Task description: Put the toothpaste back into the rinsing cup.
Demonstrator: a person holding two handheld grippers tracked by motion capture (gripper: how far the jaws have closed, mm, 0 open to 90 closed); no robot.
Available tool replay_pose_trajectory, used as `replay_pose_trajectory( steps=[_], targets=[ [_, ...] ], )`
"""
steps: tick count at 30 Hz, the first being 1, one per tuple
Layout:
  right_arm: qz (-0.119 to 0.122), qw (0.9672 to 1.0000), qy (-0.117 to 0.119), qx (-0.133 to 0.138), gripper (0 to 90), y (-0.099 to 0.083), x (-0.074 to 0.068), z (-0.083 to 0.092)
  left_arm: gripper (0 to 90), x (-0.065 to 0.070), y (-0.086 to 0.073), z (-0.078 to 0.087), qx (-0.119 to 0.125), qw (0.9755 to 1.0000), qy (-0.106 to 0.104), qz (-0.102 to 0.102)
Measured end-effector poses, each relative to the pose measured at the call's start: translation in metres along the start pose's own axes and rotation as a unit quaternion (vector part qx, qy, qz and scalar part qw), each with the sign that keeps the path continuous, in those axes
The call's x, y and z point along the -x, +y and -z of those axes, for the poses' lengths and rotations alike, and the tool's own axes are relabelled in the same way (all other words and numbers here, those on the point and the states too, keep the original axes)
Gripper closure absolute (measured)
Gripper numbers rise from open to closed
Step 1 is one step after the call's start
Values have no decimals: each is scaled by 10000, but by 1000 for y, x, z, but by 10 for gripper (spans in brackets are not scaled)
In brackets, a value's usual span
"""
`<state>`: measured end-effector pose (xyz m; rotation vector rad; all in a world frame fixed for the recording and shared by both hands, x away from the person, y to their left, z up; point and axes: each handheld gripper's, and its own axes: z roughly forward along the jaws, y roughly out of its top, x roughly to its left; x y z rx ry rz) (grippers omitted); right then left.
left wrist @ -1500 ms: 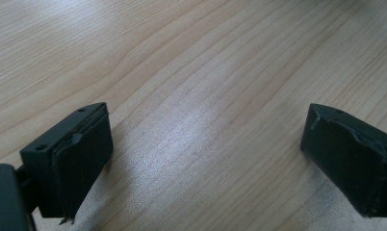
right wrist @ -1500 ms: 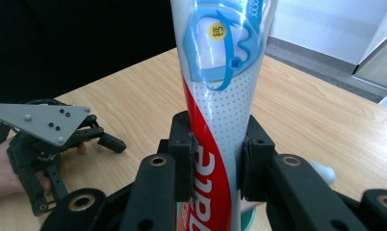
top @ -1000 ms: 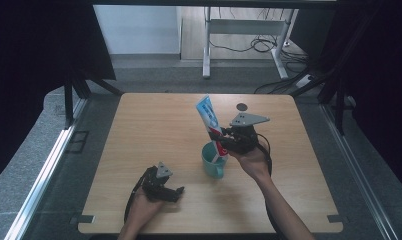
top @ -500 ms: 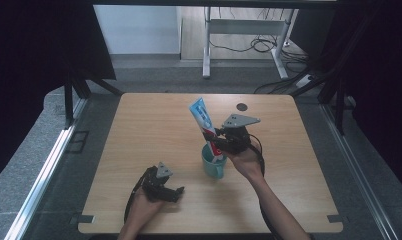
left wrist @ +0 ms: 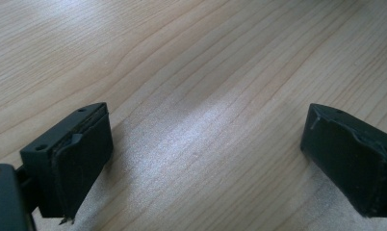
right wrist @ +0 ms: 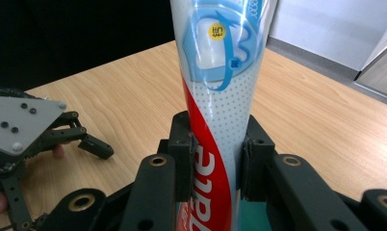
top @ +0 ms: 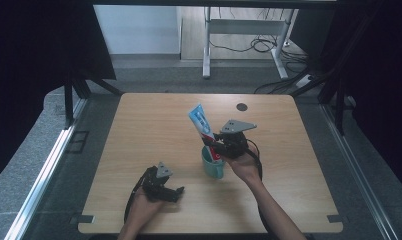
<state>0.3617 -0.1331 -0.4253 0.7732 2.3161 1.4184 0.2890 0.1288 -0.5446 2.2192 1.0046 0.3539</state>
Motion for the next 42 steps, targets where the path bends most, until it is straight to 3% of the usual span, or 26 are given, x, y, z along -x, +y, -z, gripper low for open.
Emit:
replay_pose_trajectory(
  steps=[27, 42],
  targets=[
    [-187, 9995, 84, -235, 710, -30, 3, -12, 40, 0, 0, 0, -9, 10000, 5, -12],
    [-278, 9992, 130, -242, 704, -34, 4, -11, 40, 0, 0, 0, -8, 10000, 8, -20]
  ],
)
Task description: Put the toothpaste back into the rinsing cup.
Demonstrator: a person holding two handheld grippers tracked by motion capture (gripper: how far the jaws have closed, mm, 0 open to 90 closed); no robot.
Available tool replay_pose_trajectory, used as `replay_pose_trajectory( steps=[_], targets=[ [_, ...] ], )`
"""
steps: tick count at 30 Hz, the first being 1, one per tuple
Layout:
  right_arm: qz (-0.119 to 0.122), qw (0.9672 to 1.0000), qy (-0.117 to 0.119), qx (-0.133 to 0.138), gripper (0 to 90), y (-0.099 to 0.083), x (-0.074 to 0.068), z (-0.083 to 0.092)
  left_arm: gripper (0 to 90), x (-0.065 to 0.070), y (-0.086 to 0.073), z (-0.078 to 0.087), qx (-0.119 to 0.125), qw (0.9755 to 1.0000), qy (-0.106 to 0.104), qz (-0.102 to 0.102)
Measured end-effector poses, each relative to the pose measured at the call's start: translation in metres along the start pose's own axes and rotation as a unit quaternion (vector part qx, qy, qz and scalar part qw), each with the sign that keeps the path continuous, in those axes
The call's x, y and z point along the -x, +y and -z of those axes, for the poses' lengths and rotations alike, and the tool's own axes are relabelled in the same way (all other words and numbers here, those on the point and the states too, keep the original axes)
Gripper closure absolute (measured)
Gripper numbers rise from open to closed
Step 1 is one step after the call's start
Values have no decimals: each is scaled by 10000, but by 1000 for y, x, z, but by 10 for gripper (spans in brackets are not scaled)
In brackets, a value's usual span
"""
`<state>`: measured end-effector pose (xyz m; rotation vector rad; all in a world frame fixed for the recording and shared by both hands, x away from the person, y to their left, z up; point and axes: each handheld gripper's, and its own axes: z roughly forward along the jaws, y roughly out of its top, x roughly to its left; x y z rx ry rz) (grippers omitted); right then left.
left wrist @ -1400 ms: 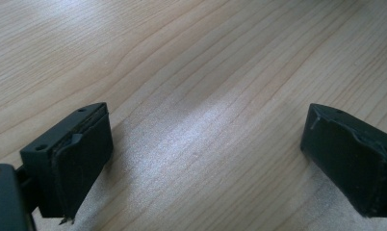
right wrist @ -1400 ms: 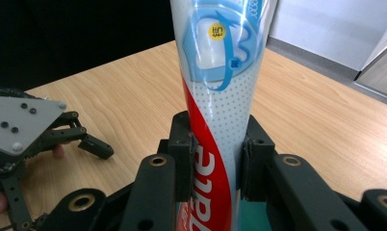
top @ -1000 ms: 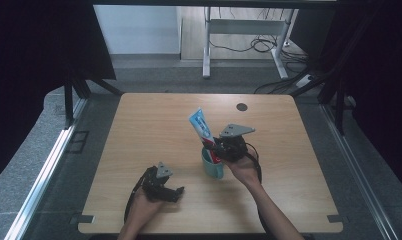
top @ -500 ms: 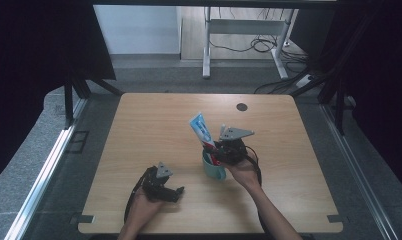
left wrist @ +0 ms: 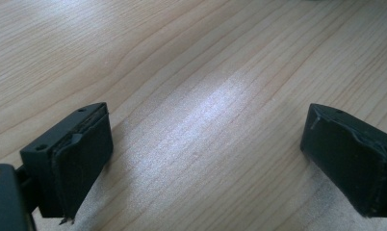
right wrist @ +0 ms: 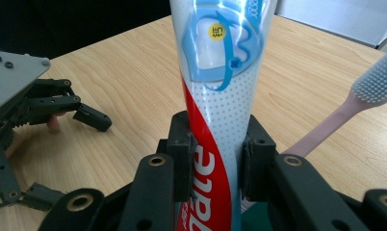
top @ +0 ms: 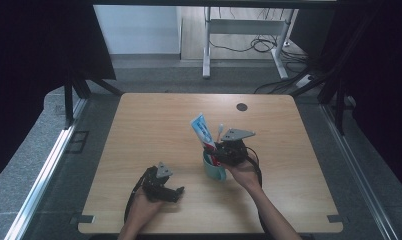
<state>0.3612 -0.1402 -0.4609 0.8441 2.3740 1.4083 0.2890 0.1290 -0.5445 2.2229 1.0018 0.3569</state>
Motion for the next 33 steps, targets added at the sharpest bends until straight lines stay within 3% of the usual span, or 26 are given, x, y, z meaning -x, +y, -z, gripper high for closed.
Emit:
replay_pose_trajectory(
  steps=[14, 23, 33],
  targets=[
    [-63, 9999, 89, -90, 693, -6, 3, 5, 40, 0, 0, 0, 3, 10000, 0, 2],
    [-56, 9990, 83, -442, 675, -15, 5, 3, 40, 0, 0, 0, 0, 10000, -1, -3],
    [-183, 9991, 108, -366, 669, -19, 9, 5, 40, 0, 0, 0, 0, 10000, -1, -3]
  ],
)
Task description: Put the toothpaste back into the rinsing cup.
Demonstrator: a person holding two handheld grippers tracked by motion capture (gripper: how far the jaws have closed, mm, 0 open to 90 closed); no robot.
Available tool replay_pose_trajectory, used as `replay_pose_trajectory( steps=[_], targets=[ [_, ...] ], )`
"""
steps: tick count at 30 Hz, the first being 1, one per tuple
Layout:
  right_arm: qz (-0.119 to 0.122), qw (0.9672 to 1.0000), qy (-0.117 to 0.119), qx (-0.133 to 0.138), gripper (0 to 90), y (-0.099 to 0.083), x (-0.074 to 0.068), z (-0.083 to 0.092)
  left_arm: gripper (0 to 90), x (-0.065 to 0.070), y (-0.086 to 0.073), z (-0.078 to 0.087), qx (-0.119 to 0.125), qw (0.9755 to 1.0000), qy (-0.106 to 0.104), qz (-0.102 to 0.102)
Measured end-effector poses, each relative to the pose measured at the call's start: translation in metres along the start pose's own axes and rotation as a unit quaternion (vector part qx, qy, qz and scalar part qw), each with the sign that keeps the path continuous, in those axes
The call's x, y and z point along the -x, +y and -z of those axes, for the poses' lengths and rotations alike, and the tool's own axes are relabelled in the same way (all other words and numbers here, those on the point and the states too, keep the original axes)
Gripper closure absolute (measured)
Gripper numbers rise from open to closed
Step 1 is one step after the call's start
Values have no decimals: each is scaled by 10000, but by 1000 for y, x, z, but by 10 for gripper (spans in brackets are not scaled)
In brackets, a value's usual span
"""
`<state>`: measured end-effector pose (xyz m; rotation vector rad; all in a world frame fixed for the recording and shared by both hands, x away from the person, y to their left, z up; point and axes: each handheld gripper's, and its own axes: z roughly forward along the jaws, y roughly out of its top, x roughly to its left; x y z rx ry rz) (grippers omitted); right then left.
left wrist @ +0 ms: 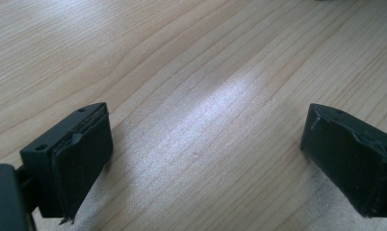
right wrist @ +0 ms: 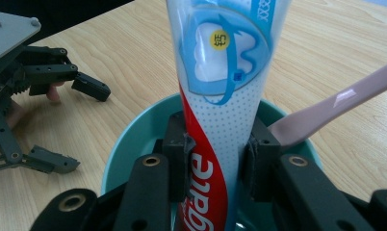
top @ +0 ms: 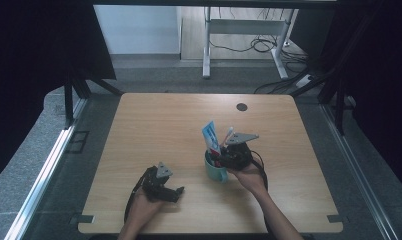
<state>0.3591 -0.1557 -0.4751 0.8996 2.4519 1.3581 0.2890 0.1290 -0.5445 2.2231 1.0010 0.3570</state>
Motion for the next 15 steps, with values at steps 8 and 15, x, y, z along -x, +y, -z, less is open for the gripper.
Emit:
replay_pose_trajectory(
  steps=[8, 15],
  targets=[
    [-84, 9999, 109, 103, 562, 4, 2, 4, 40, 0, 0, 0, 0, 10000, 0, 0],
    [-27, 9998, 212, 27, 426, 7, 0, 7, 40, 0, 0, 0, 2, 10000, 2, 4]
  ],
)
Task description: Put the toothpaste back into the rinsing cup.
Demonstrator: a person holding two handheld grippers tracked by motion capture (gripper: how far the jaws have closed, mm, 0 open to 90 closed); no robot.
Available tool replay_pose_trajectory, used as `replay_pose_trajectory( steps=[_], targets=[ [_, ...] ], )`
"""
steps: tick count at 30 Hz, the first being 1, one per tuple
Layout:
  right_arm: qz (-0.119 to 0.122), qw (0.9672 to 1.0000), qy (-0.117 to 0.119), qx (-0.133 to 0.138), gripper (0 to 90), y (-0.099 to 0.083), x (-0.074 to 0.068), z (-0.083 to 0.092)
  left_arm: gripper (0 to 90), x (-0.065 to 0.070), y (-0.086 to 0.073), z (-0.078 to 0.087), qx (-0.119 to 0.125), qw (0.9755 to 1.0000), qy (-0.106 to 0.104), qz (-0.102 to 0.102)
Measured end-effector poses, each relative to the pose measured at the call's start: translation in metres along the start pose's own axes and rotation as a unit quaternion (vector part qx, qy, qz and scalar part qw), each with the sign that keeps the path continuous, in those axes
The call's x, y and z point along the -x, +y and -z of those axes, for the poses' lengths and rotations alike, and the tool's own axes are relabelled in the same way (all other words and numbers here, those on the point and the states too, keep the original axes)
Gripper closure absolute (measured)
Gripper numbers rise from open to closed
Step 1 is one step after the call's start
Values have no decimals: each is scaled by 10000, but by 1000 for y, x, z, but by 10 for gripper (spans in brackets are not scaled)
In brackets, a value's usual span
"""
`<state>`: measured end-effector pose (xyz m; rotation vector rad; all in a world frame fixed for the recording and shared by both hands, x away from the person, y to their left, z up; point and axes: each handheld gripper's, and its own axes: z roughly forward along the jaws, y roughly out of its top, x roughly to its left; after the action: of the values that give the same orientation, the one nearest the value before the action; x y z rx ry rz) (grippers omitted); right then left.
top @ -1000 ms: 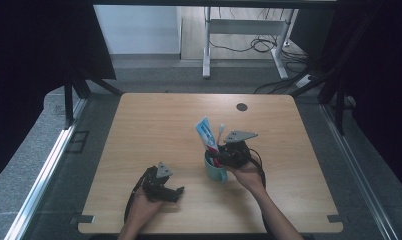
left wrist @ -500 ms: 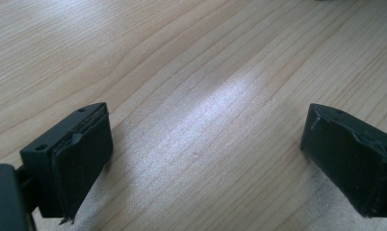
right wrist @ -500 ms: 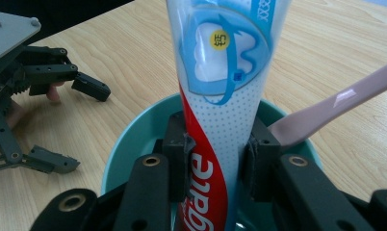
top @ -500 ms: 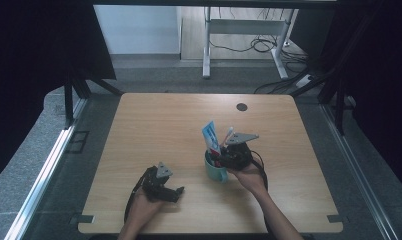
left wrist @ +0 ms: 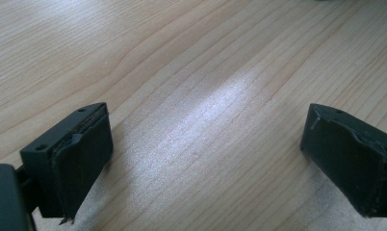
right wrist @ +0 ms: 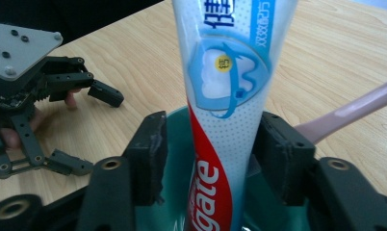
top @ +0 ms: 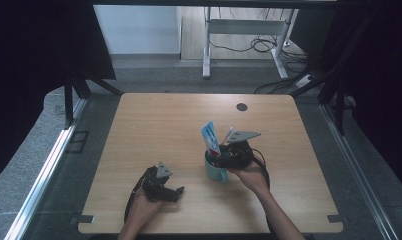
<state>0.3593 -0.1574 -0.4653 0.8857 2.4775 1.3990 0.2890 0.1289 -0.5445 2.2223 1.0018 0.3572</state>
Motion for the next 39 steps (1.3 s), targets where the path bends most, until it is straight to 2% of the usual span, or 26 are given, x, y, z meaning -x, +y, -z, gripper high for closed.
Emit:
replay_pose_trajectory(
  steps=[4, 10, 19, 39],
  targets=[
    [59, 10000, -11, -41, 365, 2, -3, 1, 40, 0, 0, 0, 5, 10000, 2, 5],
    [-16, 9999, 73, -82, 289, 4, -4, 5, 40, 0, 0, 0, 5, 10000, 3, 7],
    [152, 9996, -129, -185, 161, 5, -9, 8, 40, 0, 0, 0, 4, 10000, 3, 6],
    [170, 9993, -210, -249, 92, 3, -10, 24, 40, 0, 0, 0, 3, 10000, 2, 6]
  ],
)
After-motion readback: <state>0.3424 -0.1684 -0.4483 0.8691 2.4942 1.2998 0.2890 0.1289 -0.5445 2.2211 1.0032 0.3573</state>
